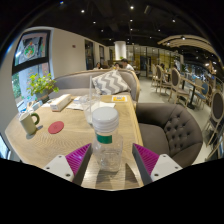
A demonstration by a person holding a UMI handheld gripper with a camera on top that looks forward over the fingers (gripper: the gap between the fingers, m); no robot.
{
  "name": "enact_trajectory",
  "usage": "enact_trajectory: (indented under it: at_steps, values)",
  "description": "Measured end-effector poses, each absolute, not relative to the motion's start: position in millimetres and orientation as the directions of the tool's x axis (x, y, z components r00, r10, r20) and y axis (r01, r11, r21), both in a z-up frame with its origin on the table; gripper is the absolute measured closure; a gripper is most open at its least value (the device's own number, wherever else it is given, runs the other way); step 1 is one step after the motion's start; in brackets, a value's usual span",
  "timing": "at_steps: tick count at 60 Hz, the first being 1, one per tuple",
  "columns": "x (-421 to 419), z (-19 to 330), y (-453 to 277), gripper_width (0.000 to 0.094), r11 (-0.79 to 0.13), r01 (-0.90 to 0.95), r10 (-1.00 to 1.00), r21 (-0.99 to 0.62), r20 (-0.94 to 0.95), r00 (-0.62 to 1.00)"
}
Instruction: Pour water
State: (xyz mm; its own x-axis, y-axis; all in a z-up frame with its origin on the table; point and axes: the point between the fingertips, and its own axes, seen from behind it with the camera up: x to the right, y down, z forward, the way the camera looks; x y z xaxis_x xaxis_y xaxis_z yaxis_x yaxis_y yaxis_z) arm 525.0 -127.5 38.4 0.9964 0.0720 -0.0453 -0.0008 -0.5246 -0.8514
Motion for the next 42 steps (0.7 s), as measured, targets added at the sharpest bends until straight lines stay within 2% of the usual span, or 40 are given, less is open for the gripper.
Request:
enact_trajectory:
  at_steps: [11, 23, 29, 42]
  values:
    - [519, 27, -107, 0.0383, -0.514, 0.002, 0.089, -0.858, -0.051, 0.995]
    - [517, 28, -99, 0.0456, -0.481, 0.024, 0.083, -0.877, -0.018, 0.996]
    - [518, 28, -99, 0.0522, -0.475, 0.04, 0.074, -0.879, 0.005, 0.997]
    - [518, 28, -100, 0.0541, -0.486, 0.057, 0.059, -0.872, 0.032, 0.998]
